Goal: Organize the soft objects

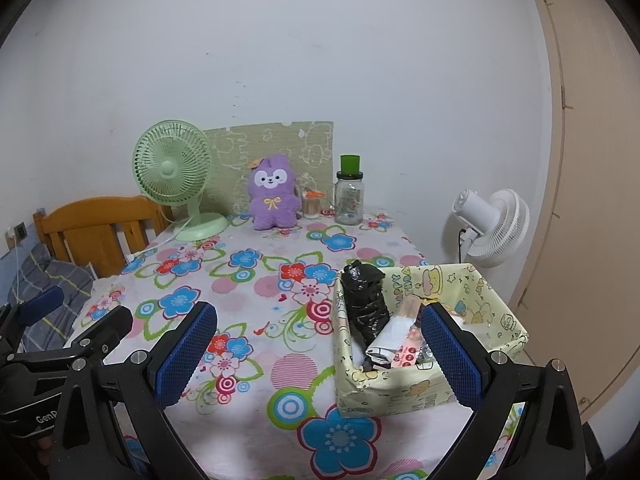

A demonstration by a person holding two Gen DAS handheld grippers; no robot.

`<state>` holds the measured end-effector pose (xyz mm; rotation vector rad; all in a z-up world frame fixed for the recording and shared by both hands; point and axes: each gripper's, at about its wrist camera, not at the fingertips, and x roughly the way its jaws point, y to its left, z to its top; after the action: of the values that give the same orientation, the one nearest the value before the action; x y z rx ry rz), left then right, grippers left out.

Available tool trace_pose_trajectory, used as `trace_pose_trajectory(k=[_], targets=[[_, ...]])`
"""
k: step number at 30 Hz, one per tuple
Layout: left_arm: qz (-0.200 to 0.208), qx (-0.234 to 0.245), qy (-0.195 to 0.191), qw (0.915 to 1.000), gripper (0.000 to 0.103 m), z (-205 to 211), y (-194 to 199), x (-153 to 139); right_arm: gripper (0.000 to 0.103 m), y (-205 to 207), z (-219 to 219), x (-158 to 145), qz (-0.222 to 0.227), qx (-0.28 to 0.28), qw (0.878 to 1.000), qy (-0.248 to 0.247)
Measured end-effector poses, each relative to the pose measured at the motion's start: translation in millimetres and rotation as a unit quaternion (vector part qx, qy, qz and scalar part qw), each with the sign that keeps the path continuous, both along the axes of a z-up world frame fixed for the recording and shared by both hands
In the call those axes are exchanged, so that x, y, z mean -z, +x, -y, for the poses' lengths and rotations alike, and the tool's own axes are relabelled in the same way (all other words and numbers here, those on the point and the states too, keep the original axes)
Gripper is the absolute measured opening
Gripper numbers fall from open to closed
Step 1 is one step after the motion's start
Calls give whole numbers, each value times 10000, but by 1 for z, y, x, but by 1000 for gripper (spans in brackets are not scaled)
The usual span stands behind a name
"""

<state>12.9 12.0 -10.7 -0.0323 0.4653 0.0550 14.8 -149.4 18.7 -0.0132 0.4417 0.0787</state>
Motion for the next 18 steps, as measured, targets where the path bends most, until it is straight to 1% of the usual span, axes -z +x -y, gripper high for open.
trace_pose_trajectory(k=[18], targets=[[10,-5,23,10000,103,8,5,0,103,5,10,-2,-5,37,10000,48]])
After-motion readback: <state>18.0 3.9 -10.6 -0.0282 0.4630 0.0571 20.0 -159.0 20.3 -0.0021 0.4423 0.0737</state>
